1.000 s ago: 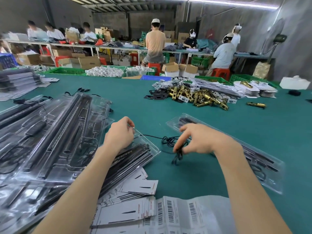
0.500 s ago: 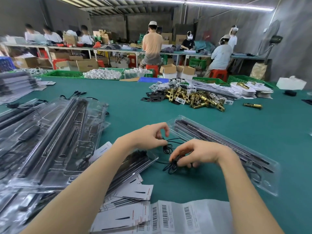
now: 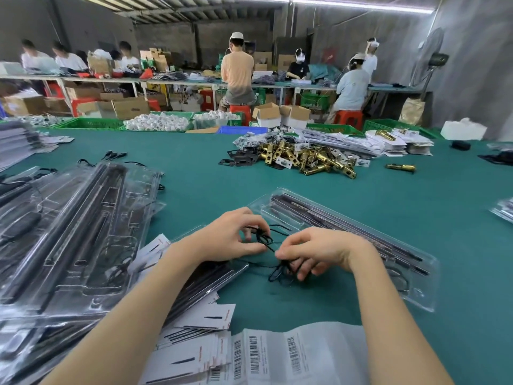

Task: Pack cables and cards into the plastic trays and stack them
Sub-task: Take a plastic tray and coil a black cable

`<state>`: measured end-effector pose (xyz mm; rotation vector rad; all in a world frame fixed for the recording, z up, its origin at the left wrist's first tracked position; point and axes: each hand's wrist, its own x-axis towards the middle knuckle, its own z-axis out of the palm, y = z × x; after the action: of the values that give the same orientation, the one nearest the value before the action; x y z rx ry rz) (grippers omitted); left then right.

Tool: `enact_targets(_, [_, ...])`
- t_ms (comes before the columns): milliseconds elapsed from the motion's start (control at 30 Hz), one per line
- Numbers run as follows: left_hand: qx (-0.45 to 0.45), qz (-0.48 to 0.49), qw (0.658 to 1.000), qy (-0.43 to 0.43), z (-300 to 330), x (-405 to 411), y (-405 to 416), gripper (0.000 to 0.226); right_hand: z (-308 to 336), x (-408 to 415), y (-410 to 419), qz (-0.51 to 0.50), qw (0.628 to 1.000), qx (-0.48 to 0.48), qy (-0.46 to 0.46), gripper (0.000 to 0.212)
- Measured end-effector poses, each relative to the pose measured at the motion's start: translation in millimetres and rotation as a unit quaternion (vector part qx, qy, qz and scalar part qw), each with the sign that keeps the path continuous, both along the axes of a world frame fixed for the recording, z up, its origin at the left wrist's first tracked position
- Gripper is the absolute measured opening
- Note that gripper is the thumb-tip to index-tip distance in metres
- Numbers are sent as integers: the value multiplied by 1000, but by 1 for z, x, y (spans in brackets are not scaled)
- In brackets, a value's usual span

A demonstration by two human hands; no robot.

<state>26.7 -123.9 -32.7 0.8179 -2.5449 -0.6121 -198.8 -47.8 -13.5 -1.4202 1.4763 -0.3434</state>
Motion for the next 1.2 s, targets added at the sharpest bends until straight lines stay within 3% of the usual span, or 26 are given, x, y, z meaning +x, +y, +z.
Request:
enact_targets(167, [28, 28, 999, 11, 0, 0, 1, 14, 1, 11, -8, -70, 992, -57, 86, 39])
enact_targets(233, [42, 39, 998, 15, 2, 2, -1, 17, 2, 9, -11, -110, 977, -136, 121, 31])
enact_targets(367, [88, 31, 994, 56, 5, 9, 1, 23, -7, 7, -15, -171, 910, -295, 235, 10])
enact_targets(433, [93, 31, 993, 68, 7, 17, 0, 16, -8, 2, -15, -213, 892, -313, 248, 30])
enact_targets(500, [98, 31, 992, 73, 10, 25, -5, 17, -10, -5, -16, -193, 879, -283, 331, 62])
enact_targets(567, [121, 18, 987, 100, 13, 30, -8, 21, -16, -6, -16, -161, 870, -269, 379, 68])
enact_targets(700, [151, -8, 980, 126, 14, 34, -7, 24, -32, 4, -15, -177, 867, -338, 321, 44])
enact_targets(833, [128, 17, 985, 114, 14, 39, -11, 31, -26, 4, -20, -250, 825, -404, 306, 32])
enact_targets(933, [91, 10, 989, 117, 15, 39, -10, 22, -17, 4, -19, -281, 802, -430, 304, 32])
enact_targets(1067, [80, 18, 988, 129, 13, 39, -8, 16, -11, -7, -15, -297, 804, -404, 319, 31])
enact_targets(1200, [146, 9, 982, 121, 13, 38, -8, 16, -11, -13, -10, -328, 805, -370, 327, 31])
